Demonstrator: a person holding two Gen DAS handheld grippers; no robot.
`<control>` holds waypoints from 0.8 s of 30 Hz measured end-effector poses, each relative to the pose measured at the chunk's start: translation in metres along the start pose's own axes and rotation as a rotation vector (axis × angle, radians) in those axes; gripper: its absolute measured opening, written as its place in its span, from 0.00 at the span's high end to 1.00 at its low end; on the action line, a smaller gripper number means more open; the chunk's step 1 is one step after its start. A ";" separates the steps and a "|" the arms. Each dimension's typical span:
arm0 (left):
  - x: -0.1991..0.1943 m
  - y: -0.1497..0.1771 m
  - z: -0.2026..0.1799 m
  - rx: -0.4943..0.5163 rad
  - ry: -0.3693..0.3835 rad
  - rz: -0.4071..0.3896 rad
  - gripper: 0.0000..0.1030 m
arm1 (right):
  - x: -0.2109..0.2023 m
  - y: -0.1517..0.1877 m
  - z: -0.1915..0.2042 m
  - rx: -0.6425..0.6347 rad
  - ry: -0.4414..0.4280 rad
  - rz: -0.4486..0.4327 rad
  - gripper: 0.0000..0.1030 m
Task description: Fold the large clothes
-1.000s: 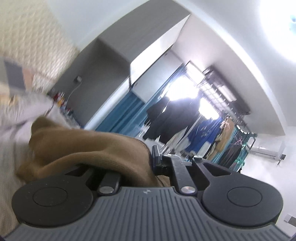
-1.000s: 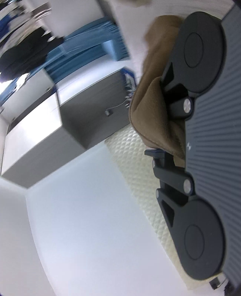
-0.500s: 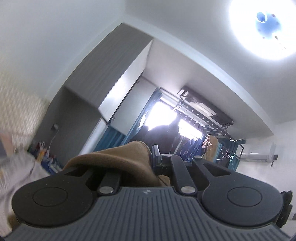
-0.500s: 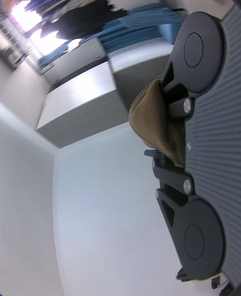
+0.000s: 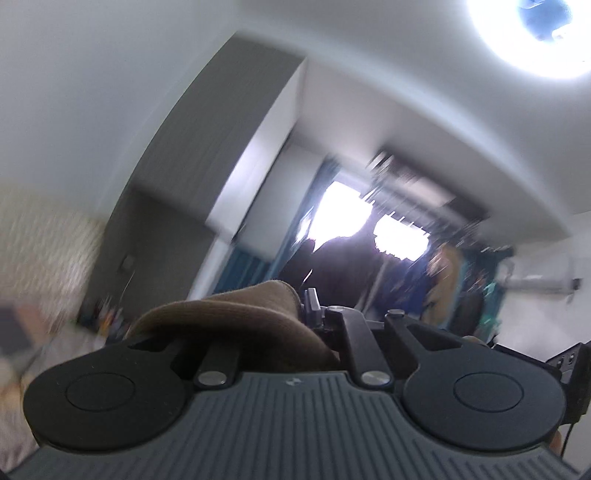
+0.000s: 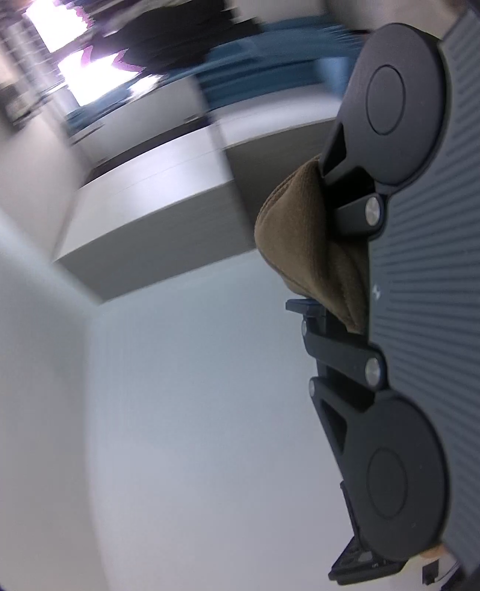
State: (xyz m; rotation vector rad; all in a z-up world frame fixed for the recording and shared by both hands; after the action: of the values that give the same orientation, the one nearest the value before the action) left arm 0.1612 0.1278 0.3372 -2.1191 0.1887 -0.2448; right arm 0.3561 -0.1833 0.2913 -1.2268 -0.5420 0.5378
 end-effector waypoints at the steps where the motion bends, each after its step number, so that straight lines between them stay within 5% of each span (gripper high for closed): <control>1: 0.017 0.016 0.018 -0.014 -0.028 0.035 0.88 | 0.012 0.016 -0.013 0.022 0.017 0.039 0.84; 9: 0.168 0.124 0.151 -0.033 -0.100 0.149 0.88 | 0.128 0.137 -0.131 0.078 0.144 0.183 0.85; 17: 0.374 0.232 0.318 -0.074 -0.255 0.302 0.88 | 0.264 0.258 -0.248 0.058 0.269 0.295 0.85; 24: 0.479 0.362 0.446 -0.044 -0.350 0.454 0.88 | 0.335 0.390 -0.324 0.080 0.378 0.473 0.85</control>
State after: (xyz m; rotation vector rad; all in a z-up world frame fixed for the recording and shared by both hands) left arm 0.7214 0.1909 -0.1539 -2.0601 0.4589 0.3979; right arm 0.7841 -0.1026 -0.1325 -1.3435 0.0965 0.6940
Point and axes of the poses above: each gripper's, at about its wrist camera, not at the fingertips, and x roughly the way its jaws point, z to its left, y to its underside, the point moved 2 cm from there along x, roughly the way its jaws point, and after that the axes turned 6 degrees about -x, right-handed, at the moved point
